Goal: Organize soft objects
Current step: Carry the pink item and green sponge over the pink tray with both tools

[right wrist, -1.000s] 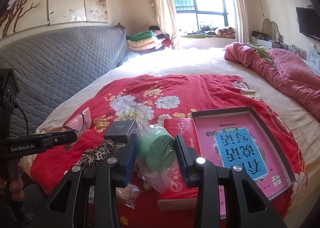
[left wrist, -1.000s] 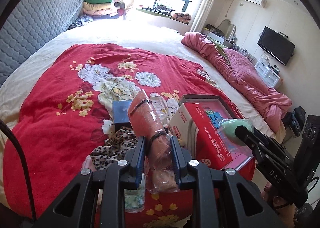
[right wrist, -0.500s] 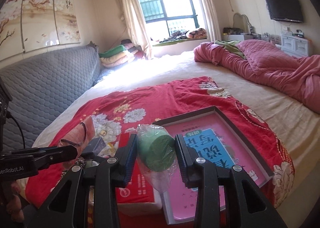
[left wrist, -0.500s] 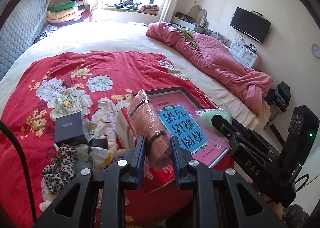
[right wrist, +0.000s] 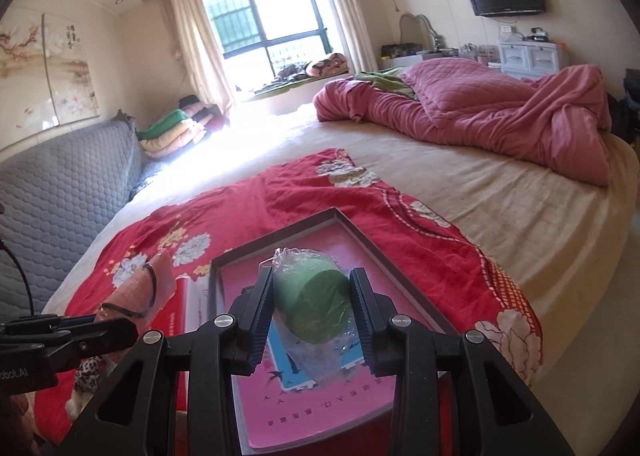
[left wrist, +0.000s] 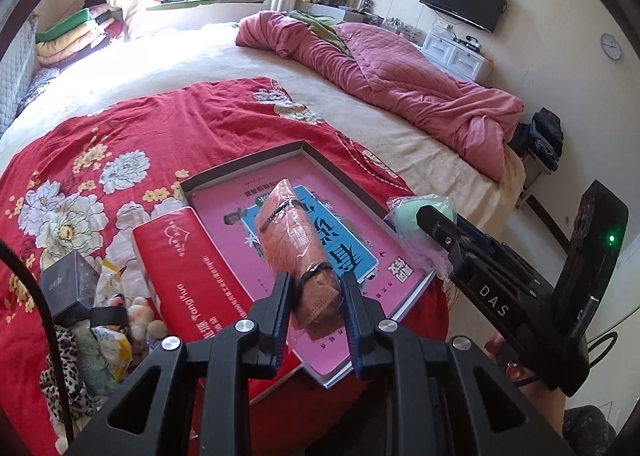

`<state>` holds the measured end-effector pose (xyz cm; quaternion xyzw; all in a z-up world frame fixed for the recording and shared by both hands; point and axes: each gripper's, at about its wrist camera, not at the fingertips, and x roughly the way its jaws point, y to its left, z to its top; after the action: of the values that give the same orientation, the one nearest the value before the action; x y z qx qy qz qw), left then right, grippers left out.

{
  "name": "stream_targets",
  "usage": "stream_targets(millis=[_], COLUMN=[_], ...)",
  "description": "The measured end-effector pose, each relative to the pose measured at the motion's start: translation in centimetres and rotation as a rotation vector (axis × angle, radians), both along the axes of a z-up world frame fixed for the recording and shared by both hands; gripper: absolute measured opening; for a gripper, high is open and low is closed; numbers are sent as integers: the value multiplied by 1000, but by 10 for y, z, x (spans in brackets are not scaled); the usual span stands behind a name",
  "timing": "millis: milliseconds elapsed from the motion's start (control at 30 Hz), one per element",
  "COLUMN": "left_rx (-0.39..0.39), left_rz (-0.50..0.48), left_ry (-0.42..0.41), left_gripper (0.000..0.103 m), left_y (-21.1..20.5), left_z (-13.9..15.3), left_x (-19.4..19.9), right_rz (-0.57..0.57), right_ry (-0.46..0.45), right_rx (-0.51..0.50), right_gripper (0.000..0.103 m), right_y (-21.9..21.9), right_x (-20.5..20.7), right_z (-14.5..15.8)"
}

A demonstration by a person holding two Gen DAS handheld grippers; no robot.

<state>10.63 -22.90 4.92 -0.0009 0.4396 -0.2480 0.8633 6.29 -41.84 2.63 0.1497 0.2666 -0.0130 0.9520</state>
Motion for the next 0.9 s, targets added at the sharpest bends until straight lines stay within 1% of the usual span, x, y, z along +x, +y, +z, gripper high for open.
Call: stream_targets(millis=[133,233,333,500,567,700,900], left_rx=[30,54,73,124,148,158,182], left_rz=[-36,-69,-98,-147,-150,-154,-166], left_ry=[19,59,105,143,163,205,226], left_gripper=[25,25,25,25,25,25,25], left_y=[-17,-29,-42,-59,-62,-66,-73], left_z=[-13,-26,-39,-56,-62,-74,-83], left_x=[4,9,13,12,14,18,17], right_rz=[-35,-49,-49,-45,-42,-39,-34], right_ry=[30,58,85,127,147,192,246], right_rx=[20,39,53,72,71,76,87], right_gripper=[39,39,39,39,39,39,39], right_y=[-15,-25,-28,-30,-30,-30,-31], right_x=[1,5,7,13,16,21,31], right_z=[-11,-20,-29,-41,-45,-55,-67])
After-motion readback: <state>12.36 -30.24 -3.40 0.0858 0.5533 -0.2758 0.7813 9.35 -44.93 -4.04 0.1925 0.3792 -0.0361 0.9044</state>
